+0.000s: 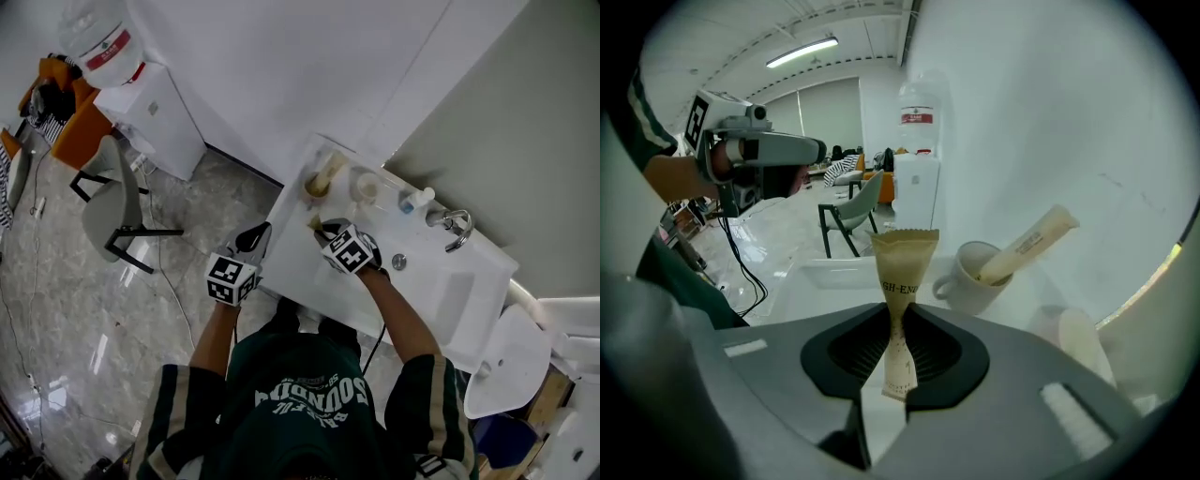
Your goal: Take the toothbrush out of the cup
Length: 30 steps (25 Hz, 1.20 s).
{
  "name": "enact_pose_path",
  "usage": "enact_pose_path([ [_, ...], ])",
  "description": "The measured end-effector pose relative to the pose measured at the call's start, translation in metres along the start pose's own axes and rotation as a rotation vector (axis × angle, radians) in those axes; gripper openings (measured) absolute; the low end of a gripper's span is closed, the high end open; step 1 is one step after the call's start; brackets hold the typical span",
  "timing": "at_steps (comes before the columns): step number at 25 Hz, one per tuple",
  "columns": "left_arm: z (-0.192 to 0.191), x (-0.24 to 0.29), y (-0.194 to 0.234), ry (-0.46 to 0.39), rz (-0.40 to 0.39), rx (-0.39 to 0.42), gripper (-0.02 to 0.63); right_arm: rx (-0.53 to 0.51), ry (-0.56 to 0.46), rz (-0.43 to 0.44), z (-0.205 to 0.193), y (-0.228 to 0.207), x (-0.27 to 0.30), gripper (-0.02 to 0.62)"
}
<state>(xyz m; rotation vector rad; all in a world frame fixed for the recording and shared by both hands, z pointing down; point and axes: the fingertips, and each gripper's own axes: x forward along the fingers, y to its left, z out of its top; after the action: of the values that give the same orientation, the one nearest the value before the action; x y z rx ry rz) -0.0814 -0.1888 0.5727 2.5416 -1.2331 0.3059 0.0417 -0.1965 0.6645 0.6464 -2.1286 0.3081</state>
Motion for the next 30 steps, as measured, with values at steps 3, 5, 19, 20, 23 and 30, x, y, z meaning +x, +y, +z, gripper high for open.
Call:
enact_pose_path([
  [3,-0.005,-0.01,0.009,0.0,0.033,-0.016,0.051,-0.01,0.014,0.025,-0.005,0.009,0.021,0.058],
  [5,-0.008,-0.017,0.014,-0.001,0.055,-0.026,0.051,-0.022,0.015,0.026,-0.002,0.013,0.031,0.058],
  [19,-0.031,-0.054,0.048,0.023,0.172,-0.075,0.051,0.008,0.072,0.018,-0.013,0.025,0.105,0.058],
  [20,-0.033,-0.056,0.049,0.027,0.177,-0.079,0.051,0.008,0.078,0.02,-0.015,0.026,0.107,0.058],
  [23,-0.038,-0.058,0.05,0.038,0.184,-0.087,0.051,0.021,0.088,0.025,-0.018,0.028,0.111,0.06],
  [30,-0.041,-0.049,0.048,0.048,0.164,-0.083,0.051,0.044,0.063,0.024,-0.016,0.026,0.113,0.072],
])
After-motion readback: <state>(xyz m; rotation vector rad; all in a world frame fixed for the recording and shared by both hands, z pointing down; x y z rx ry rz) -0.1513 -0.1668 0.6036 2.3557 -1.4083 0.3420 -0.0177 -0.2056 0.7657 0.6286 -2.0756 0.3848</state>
